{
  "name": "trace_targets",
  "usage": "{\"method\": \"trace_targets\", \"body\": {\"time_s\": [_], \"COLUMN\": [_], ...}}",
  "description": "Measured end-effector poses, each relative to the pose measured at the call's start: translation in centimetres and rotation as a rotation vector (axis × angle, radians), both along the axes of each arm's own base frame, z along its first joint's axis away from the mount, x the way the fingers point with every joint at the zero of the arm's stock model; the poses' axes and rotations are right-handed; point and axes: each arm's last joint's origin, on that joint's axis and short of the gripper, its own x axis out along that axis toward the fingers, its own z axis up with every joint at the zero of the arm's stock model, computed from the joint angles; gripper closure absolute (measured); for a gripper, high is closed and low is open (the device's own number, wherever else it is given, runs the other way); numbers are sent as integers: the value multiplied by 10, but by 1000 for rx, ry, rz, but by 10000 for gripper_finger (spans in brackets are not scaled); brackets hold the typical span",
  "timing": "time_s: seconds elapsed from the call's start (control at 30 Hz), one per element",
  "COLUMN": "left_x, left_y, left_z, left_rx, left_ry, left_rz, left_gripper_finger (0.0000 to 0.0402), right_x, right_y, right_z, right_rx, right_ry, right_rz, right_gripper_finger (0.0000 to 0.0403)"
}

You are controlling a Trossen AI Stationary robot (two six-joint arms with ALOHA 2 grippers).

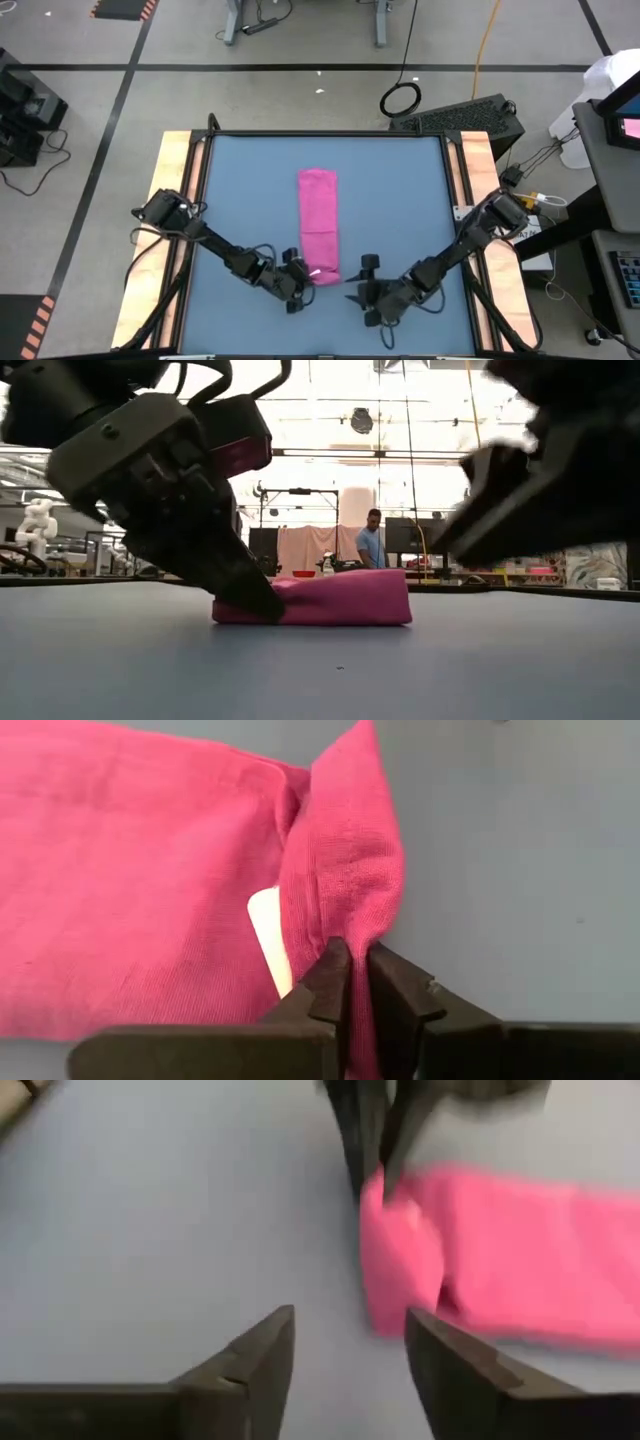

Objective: Roll towel into tight, uniform cylinder
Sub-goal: Roll the pink towel

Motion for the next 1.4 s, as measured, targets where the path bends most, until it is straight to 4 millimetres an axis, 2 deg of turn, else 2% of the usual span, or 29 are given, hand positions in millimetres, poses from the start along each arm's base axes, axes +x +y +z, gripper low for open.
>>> {"method": "trace_targets", "body": {"time_s": [0.13, 0.23, 0.57, 0.8, 1.13, 1.27, 1.4], "left_x": [4, 7, 10, 10, 9, 9, 9], "left_y": [7, 11, 16, 16, 16, 16, 16], "left_z": [1, 1, 1, 1, 0, 0, 0], "left_rx": [-62, -89, -138, -136, -135, -134, -133], "left_ry": [22, 29, 43, 44, 46, 46, 46], "left_rz": [-21, -30, -25, -26, -25, -25, -24], "left_gripper_finger": [364, 364, 363, 363, 363, 363, 363], "right_x": [4, 10, 21, 26, 35, 34, 33], "right_y": [10, 6, -8, -15, -28, -30, -31], "right_z": [6, -3, -30, -31, -33, -34, -35], "right_rx": [-28, -37, -58, -64, 84, 114, 155], "right_ry": [-123, -120, -55, -50, 13, 26, 41], "right_rz": [18, 2, -5, -27, 18, -11, -55], "right_gripper_finger": [184, 176, 192, 190, 191, 210, 261]}}
